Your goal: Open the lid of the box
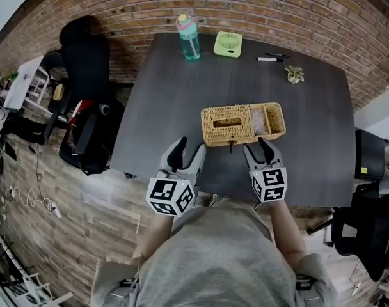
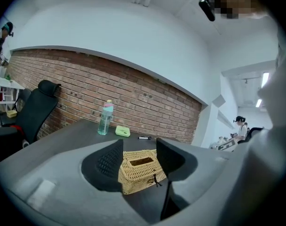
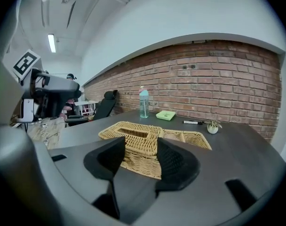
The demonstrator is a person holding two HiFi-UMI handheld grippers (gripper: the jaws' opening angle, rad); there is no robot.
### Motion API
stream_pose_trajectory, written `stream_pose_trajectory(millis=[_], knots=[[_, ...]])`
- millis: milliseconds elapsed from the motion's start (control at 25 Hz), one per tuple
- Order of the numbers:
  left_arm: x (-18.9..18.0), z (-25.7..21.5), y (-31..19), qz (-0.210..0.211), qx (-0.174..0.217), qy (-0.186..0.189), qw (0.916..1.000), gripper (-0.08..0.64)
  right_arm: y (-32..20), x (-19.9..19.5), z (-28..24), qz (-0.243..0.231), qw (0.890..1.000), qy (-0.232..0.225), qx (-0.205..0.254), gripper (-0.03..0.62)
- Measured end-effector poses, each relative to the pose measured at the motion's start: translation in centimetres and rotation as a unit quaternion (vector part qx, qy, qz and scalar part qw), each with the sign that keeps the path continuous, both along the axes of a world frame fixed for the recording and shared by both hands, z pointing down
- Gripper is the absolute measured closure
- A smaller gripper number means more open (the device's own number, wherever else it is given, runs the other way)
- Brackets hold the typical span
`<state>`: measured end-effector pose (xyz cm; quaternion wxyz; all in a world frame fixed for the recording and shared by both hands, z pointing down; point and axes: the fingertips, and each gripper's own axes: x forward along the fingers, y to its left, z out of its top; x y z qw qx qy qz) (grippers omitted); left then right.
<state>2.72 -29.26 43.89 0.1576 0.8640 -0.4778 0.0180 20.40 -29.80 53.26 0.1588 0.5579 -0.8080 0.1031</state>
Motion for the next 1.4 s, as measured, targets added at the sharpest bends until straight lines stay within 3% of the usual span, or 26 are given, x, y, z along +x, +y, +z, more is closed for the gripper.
stream_pose_trajectory(millis=[480,720,1080,1400], knots=[[-0.9,1.0,-0.7,-0.04,-0.016,-0.002,0.9991,0.339,-2.2,0.1,4.3,-0.03,0.997,0.067,-0.034,0.38],[-1.6,1.1,-0.3,-0.054,-0.013,0.0,0.9984,0.34,-2.3,0.0,4.7,-0.035,0.994,0.098,-0.027,0.38],[-1.6,1.1,-0.3,-0.055,-0.011,0.004,0.9984,0.341,-2.8,0.1,4.8,-0.03,0.993,0.114,-0.023,0.383],[-2.0,0.9,-0.1,-0.062,-0.009,0.005,0.998,0.341,-2.9,0.1,4.0,-0.035,0.994,0.101,-0.021,0.383]])
